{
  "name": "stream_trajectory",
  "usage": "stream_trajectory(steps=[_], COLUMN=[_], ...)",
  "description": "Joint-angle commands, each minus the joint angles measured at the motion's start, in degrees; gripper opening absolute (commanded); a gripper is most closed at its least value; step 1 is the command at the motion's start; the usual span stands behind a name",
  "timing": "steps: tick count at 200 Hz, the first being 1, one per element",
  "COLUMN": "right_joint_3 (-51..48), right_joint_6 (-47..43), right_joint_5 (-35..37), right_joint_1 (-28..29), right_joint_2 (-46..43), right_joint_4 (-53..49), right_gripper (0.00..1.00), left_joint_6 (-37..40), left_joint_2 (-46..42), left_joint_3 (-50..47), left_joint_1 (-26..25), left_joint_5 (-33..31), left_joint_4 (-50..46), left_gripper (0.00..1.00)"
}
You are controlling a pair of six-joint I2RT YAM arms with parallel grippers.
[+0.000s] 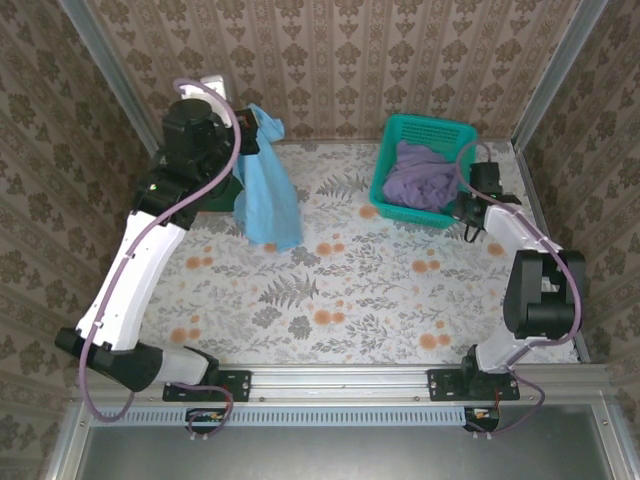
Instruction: Fold and stack the t-shirts
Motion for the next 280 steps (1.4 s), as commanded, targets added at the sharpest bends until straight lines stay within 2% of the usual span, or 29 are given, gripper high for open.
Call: stream_trajectory(steps=[1, 35, 48, 56, 67, 74, 95, 111, 135, 155, 180, 222, 254, 280], right_joint_3=[-1.3, -1.1, -0.1, 0.8, 1.8, 1.7, -3.4, -4.7, -0.3, 2.4, 9.5, 21.1, 27.2, 28.0], right_joint_6=[-4.5, -5.6, -4.9, -3.3, -0.7, 0.2, 2.6, 2.9, 2.7, 2.5, 2.0, 2.2, -2.0, -8.6], right_joint_5=[5.3, 9.4, 12.3, 14.1, 15.9, 15.9, 14.2, 10.4, 8.4, 5.2, 6.1, 9.8, 10.5, 13.3], right_joint_1=[-3.2, -7.7, -9.0, -10.0, -10.5, -10.2, -6.5, -1.9, 6.8, 13.4, 18.2, 19.3, 19.3, 18.8], right_joint_2=[-2.0, -1.8, -1.5, -1.3, -2.0, -3.6, -12.6, -18.0, -17.4, -13.7, -2.9, 11.3, 17.8, 20.0], right_joint_4=[-2.3, -2.2, -2.2, -2.9, -4.8, -5.1, -0.6, 0.6, -4.3, -5.1, -9.6, -15.7, -17.8, -18.8], right_gripper=[0.0, 0.0, 0.06, 0.14, 0.34, 0.42, 0.6, 0.66, 0.7, 0.77, 0.78, 0.74, 0.63, 0.53], left_joint_6=[-3.2, -3.8, -3.8, -3.7, -3.6, -3.6, -3.7, -4.0, -4.7, -4.9, -5.1, -4.2, -4.9, -4.9], left_joint_2=[0.5, 1.4, 1.5, 1.6, 1.9, 2.0, 1.8, 1.8, 1.9, 1.8, 1.5, 2.2, 3.3, 4.0], left_joint_3=[-1.0, -1.4, -1.7, -1.9, -1.9, -2.0, -3.9, -5.1, -5.8, -6.4, -6.9, -4.8, -4.4, -4.0], left_joint_1=[-0.7, -1.1, -1.2, -1.2, -1.2, -1.2, -1.2, -1.1, -1.1, -1.1, -0.8, 1.1, 1.6, 1.6], left_joint_5=[2.8, 4.0, 4.3, 4.4, 4.6, 4.5, 4.0, 3.6, 3.8, 3.8, 4.1, 7.1, 9.4, 10.1], left_joint_4=[3.2, 3.4, 3.7, 3.7, 3.2, 2.8, 3.8, 4.2, 4.3, 4.3, 4.2, 1.2, 0.5, 0.2], left_gripper=[0.0, 0.0, 0.0, 0.0, 0.0, 0.0, 0.0, 0.0, 0.0, 0.0, 0.0, 0.0, 0.0, 0.0])
